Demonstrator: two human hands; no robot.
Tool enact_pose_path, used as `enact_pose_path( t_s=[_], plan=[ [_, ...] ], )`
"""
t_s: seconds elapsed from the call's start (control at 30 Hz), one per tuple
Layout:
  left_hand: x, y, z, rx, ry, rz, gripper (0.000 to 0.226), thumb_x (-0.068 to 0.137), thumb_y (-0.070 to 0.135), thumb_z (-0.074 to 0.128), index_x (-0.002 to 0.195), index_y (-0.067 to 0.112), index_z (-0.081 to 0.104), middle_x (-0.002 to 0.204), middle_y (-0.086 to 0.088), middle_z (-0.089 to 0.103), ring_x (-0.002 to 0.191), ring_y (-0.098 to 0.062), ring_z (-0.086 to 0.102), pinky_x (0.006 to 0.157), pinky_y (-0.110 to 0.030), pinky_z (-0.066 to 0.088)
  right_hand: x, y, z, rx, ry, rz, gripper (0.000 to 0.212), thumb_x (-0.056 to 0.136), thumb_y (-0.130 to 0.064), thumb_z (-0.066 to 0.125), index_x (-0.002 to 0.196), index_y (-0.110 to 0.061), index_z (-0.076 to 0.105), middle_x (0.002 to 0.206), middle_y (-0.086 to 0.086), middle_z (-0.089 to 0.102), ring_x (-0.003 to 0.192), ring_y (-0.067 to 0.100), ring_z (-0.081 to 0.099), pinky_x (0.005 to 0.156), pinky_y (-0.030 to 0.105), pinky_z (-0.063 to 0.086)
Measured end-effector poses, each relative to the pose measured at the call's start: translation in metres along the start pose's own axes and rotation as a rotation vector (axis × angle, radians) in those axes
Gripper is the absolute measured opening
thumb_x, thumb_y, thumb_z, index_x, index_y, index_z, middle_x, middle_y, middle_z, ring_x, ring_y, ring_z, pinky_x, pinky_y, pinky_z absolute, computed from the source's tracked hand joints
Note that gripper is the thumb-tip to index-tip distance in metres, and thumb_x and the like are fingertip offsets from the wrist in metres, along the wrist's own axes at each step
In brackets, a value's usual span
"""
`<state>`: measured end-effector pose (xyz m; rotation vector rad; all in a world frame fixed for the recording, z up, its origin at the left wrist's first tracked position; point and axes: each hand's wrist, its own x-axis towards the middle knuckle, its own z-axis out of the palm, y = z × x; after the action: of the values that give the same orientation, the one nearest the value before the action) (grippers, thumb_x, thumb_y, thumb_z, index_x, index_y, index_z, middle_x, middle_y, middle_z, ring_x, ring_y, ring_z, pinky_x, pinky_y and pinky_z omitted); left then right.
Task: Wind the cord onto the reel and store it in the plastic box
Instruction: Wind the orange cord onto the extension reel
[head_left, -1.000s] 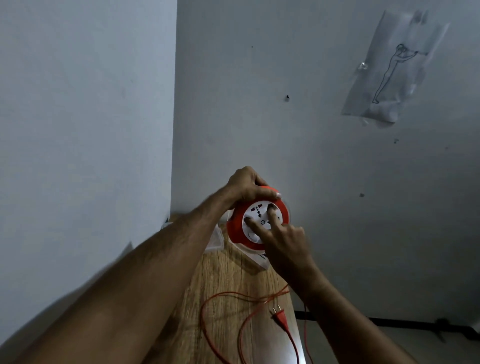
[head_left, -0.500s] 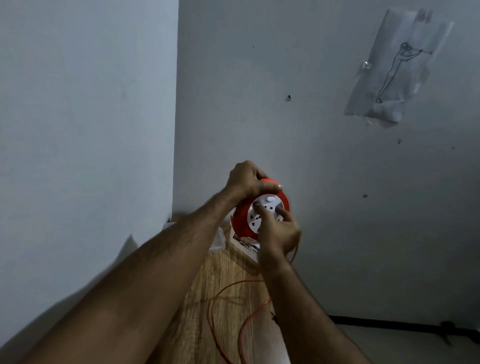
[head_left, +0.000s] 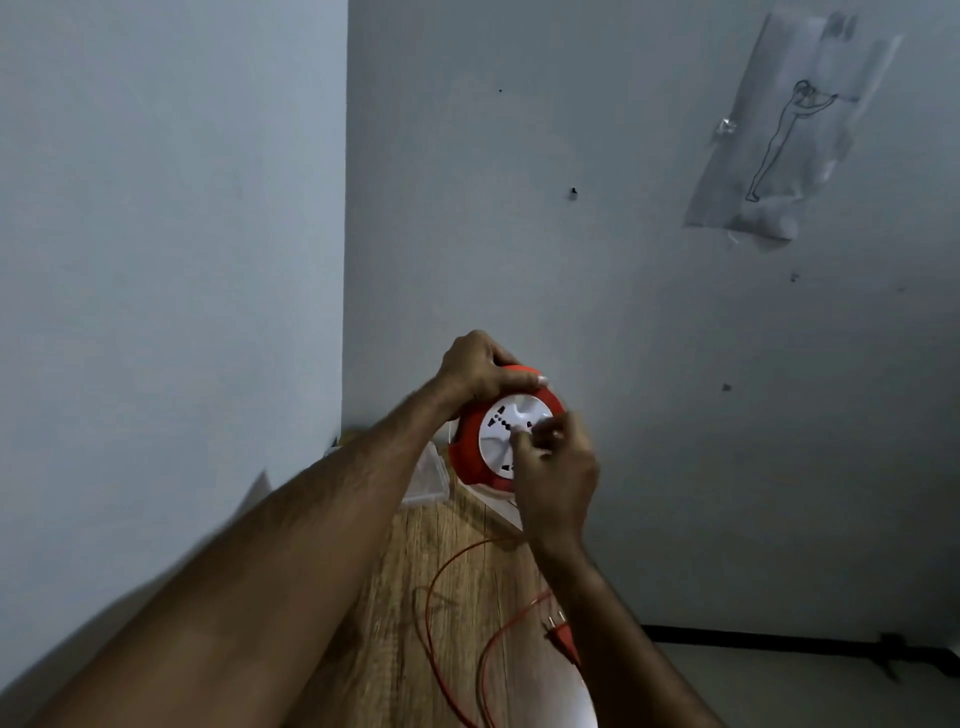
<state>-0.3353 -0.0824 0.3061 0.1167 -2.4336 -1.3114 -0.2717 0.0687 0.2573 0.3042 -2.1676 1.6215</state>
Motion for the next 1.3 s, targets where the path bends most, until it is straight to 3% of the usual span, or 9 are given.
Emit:
enact_pose_path(
  t_s=[0.07, 0.13, 0.27, 0.67, 0.87, 1.0, 1.17, 1.23, 1.3],
  plan=[
    [0.001, -0.001, -0.001, -0.024, -0.019, -0.018, 0.035, 0.074, 0.045, 0.090, 0.094, 0.017, 0.085, 0.090, -0.002, 0.082, 0.071, -0.014, 0.078, 0.071, -0.033, 0.067, 0.004, 0.018, -0.009, -0.380, -0.141, -0.532, 0.027, 0.085, -0.005, 0.077, 0.110, -0.013, 0.070, 0.116, 0.011, 0.071, 0.083, 0.024, 0.074, 0.069, 0.032, 0.063],
    [0.002, 0.000, -0.004, -0.056, -0.041, -0.042, 0.036, 0.073, 0.044, 0.091, 0.095, 0.015, 0.085, 0.088, -0.003, 0.082, 0.070, -0.016, 0.079, 0.073, -0.038, 0.067, 0.009, 0.027, -0.018, -0.628, -0.313, -0.781, 0.046, 0.076, -0.001, 0.082, 0.118, -0.017, 0.071, 0.130, 0.018, 0.061, 0.072, 0.024, 0.071, 0.058, 0.026, 0.058],
    [0.003, 0.005, -0.005, -0.063, -0.090, -0.036, 0.037, 0.071, 0.043, 0.093, 0.093, 0.014, 0.086, 0.085, -0.002, 0.082, 0.072, -0.018, 0.080, 0.077, -0.042, 0.067, 0.021, 0.022, -0.030, -0.823, -0.403, -0.908, 0.069, 0.065, -0.012, 0.093, 0.128, -0.020, 0.068, 0.138, 0.028, 0.054, 0.074, 0.030, 0.073, 0.057, 0.032, 0.061],
    [0.001, 0.015, -0.010, 0.056, -0.113, 0.031, 0.036, 0.072, 0.047, 0.091, 0.090, 0.016, 0.086, 0.083, 0.000, 0.082, 0.068, -0.013, 0.079, 0.072, -0.037, 0.067, 0.041, 0.019, -0.023, -1.137, -0.349, -1.153, 0.068, 0.071, -0.034, 0.090, 0.134, -0.022, 0.064, 0.115, 0.033, 0.068, 0.077, 0.038, 0.075, 0.056, 0.041, 0.061],
    [0.003, 0.017, -0.001, 0.100, -0.008, 0.050, 0.041, 0.071, 0.053, 0.090, 0.093, 0.019, 0.086, 0.088, 0.002, 0.083, 0.073, -0.010, 0.077, 0.076, -0.034, 0.066, 0.041, 0.030, -0.009, -0.656, -0.232, -0.757, 0.062, 0.075, -0.034, 0.085, 0.130, -0.013, 0.065, 0.092, 0.015, 0.077, 0.067, 0.025, 0.074, 0.065, 0.038, 0.064],
    [0.002, 0.016, 0.002, 0.089, -0.014, 0.040, 0.039, 0.071, 0.053, 0.090, 0.092, 0.020, 0.086, 0.086, 0.003, 0.082, 0.072, -0.009, 0.077, 0.072, -0.032, 0.066, 0.019, 0.024, 0.006, -0.253, -0.042, -0.253, 0.059, 0.077, -0.048, 0.082, 0.125, -0.018, 0.067, 0.115, 0.005, 0.075, 0.095, 0.018, 0.073, 0.085, 0.033, 0.062],
    [0.000, 0.014, 0.011, 0.146, 0.012, 0.060, 0.042, 0.069, 0.056, 0.090, 0.091, 0.021, 0.086, 0.086, 0.004, 0.082, 0.074, -0.006, 0.076, 0.074, -0.032, 0.065, 0.003, 0.001, 0.025, 0.299, 0.135, 0.558, 0.062, 0.074, -0.036, 0.088, 0.127, -0.015, 0.063, 0.122, 0.008, 0.069, 0.107, 0.027, 0.069, 0.084, 0.045, 0.062],
    [-0.001, 0.012, 0.014, 0.160, 0.006, 0.073, 0.042, 0.070, 0.054, 0.090, 0.093, 0.020, 0.086, 0.090, 0.003, 0.083, 0.076, -0.006, 0.075, 0.078, -0.033, 0.065, 0.008, -0.006, 0.030, 0.598, 0.178, 0.883, 0.070, 0.076, -0.037, 0.087, 0.132, -0.009, 0.055, 0.115, 0.009, 0.066, 0.100, 0.029, 0.069, 0.084, 0.050, 0.062],
    [-0.001, 0.012, 0.014, 0.155, -0.009, 0.082, 0.042, 0.069, 0.054, 0.090, 0.094, 0.020, 0.085, 0.091, 0.004, 0.083, 0.078, -0.006, 0.075, 0.080, -0.036, 0.066, 0.015, -0.010, 0.032, 0.844, 0.152, 1.079, 0.089, 0.079, -0.044, 0.083, 0.148, -0.014, 0.036, 0.130, 0.013, 0.057, 0.111, 0.035, 0.064, 0.089, 0.056, 0.057]
  ],
)
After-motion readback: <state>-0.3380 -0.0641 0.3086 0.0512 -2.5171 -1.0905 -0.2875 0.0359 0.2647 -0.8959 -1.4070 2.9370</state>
